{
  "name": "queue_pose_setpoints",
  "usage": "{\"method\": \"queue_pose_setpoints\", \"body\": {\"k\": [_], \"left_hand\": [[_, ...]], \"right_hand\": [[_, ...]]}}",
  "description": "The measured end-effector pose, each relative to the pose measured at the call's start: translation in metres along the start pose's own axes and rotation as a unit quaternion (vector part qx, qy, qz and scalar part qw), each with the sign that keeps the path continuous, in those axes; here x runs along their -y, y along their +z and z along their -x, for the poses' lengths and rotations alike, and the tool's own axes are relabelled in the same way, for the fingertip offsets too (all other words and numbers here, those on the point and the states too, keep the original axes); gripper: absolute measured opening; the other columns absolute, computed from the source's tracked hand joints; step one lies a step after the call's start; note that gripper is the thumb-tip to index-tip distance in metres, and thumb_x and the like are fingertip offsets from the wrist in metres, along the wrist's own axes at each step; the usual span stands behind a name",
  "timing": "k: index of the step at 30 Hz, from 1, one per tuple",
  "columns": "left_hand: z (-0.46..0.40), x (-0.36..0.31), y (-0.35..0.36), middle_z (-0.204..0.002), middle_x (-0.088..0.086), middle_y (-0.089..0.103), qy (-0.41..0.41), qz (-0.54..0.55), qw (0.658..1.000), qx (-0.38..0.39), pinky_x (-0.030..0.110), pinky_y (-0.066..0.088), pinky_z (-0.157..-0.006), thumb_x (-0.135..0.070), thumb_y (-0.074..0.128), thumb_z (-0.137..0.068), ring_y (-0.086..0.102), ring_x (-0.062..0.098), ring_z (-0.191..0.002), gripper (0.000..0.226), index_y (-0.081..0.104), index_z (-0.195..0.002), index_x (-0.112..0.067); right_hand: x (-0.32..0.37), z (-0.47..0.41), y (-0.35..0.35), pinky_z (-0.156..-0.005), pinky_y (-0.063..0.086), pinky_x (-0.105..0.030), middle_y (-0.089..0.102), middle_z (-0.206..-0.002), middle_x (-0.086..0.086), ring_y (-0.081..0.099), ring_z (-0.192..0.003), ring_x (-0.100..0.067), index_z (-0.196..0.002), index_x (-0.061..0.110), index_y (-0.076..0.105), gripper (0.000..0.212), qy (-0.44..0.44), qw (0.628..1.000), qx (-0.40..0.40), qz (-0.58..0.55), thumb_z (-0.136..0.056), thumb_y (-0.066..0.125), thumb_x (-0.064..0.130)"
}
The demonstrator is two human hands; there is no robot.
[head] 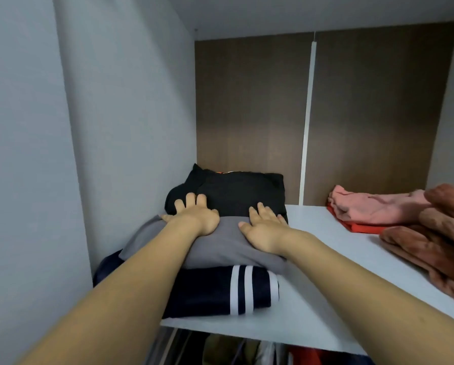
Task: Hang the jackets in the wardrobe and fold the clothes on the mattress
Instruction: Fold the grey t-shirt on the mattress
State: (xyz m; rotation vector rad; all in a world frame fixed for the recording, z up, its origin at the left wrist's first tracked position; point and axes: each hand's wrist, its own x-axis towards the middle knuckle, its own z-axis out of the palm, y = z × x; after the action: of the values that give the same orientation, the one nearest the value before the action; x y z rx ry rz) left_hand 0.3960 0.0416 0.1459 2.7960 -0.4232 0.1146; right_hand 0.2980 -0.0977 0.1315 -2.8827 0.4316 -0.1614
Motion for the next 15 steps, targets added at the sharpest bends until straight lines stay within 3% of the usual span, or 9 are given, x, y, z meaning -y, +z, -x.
{"method": "queue_pose_setpoints", "body": {"k": [6,12,15], "left_hand": [[0.057,-0.025,-0.020,-0.154,0.009,0.031,0.090,-0.021,0.988,-0.127,0.058,0.019,-0.114,-0.046,0.025,-0.100,0.029,0.034,-0.140,0.055,0.031,-0.150,-0.022],[0.116,-0.064,-0.038,-0.154,0.009,0.036,0.202,-0.019,0.958,-0.203,0.056,0.019,-0.117,-0.042,0.028,-0.102,0.032,0.034,-0.139,0.052,0.031,-0.150,-0.023],[0.146,-0.093,-0.029,-0.154,0.008,0.036,0.255,-0.002,0.938,-0.236,0.054,0.021,-0.117,-0.039,0.032,-0.102,0.034,0.032,-0.139,0.052,0.031,-0.151,-0.021]], "right_hand": [[-0.022,0.070,-0.059,-0.108,0.035,-0.038,0.040,-0.149,-0.014,0.041,-0.133,-0.032,-0.146,0.006,0.035,0.053,-0.003,0.995,-0.083,-0.059,-0.102,0.042,0.035],[-0.064,0.142,-0.087,-0.103,0.035,-0.039,0.045,-0.145,-0.011,0.044,-0.129,-0.035,-0.139,0.010,0.043,0.050,0.012,0.986,-0.166,0.022,-0.095,0.051,0.032],[-0.088,0.179,-0.093,-0.095,0.037,-0.036,0.055,-0.126,-0.010,0.050,-0.119,-0.033,-0.111,0.016,0.050,0.024,0.004,0.978,-0.202,0.048,-0.090,0.053,0.027]]}}
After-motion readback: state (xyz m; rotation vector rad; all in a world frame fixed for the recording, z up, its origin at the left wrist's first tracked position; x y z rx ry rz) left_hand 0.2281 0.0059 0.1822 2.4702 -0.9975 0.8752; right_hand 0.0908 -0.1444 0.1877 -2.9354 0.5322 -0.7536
